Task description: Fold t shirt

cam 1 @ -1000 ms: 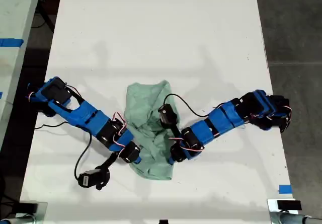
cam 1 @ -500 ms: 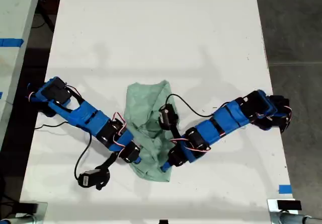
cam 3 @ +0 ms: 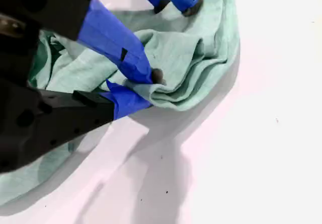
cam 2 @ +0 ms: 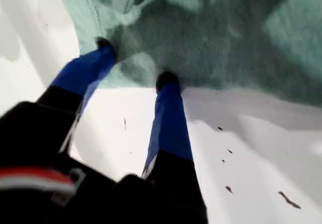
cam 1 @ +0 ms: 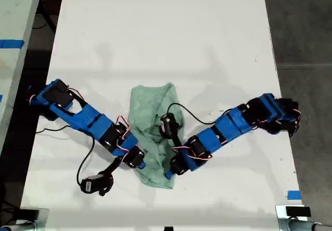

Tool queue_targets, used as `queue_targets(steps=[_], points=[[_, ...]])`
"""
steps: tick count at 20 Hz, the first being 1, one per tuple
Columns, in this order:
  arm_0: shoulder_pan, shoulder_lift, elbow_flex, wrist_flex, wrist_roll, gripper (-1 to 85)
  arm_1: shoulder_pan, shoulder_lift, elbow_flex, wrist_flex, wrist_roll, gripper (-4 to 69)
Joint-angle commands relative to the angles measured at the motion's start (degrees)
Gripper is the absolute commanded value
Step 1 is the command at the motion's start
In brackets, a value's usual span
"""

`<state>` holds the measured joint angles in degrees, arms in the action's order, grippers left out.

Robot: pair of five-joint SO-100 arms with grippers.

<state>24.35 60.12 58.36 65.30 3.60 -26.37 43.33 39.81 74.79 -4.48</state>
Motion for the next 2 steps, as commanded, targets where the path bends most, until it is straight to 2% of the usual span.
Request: queue_targets(steps=[1, 2], points=[[0.7, 3.4, -2.5, 0.0, 0.0, -0.2, 0.0, 1.3, -0.1, 6.4, 1.3, 1.9], [0.7, 3.5, -2.5, -0.3, 0.0, -0.2, -0.2, 3.8, -0.1, 7.8, 1.1, 1.9]])
